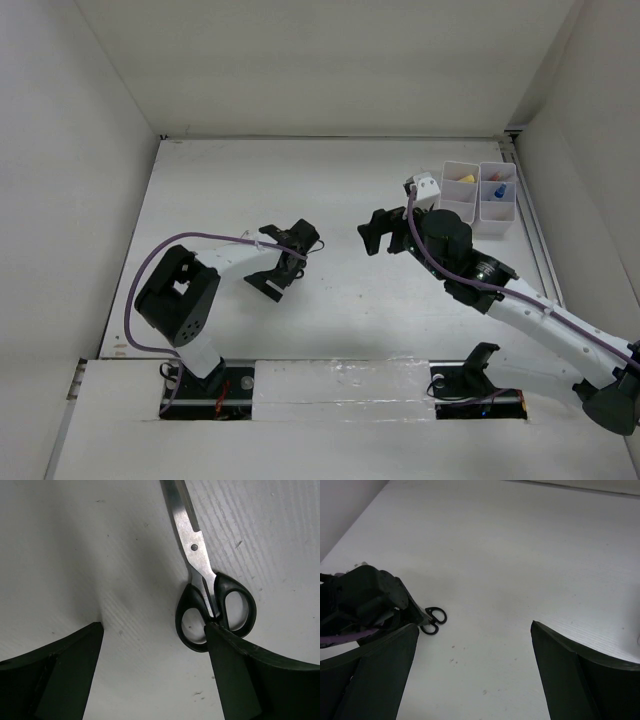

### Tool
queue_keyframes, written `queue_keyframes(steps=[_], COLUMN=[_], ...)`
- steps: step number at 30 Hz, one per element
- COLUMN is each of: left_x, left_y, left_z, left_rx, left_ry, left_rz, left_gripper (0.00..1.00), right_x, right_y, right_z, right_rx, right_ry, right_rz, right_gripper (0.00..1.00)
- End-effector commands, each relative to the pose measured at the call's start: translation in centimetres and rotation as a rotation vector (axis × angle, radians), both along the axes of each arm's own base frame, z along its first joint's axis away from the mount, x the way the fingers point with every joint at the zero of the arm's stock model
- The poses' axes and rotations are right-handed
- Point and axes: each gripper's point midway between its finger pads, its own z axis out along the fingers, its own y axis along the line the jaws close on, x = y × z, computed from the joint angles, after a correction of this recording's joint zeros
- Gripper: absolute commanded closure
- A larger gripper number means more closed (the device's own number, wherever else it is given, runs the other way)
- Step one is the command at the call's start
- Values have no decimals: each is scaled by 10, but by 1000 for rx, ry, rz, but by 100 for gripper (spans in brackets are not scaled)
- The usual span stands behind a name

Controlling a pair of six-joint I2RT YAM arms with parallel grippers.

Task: Sort the stationery into containers
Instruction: Pick up the scissors from the center of the board.

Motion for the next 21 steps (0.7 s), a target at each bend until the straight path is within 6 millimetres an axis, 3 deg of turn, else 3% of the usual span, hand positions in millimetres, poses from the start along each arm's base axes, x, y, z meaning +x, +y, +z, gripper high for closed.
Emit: queue_keyframes(steps=[1, 2, 9, 14, 15, 16, 21], left_x=[6, 3, -8, -21, -21, -23, -15], left_y=[2, 4, 1, -1, 0, -2, -9], left_z=[3, -1, -21, -38, -40, -42, -53], left_rx=[29, 52, 65, 28, 27, 18, 18], left_ry=[0, 25, 121, 155, 154, 160, 151], left_rz=[66, 65, 65, 48, 47, 34, -92], left_gripper=[22, 33, 50, 74, 90, 98, 100], right_x=[-4, -5, -8, -10, -10, -10, -6], right_y=[1, -2, -10, -13, -13, -13, -15], right_z=[24, 22, 34, 38, 33, 33, 35], right_rx=[70, 69, 98, 113, 106, 106, 123], right_ry=[-60, -61, -90, -104, -98, -98, -98], right_rz=[11, 3, -7, -7, -7, -7, -7], right_gripper=[0, 0, 0, 0, 0, 0, 0])
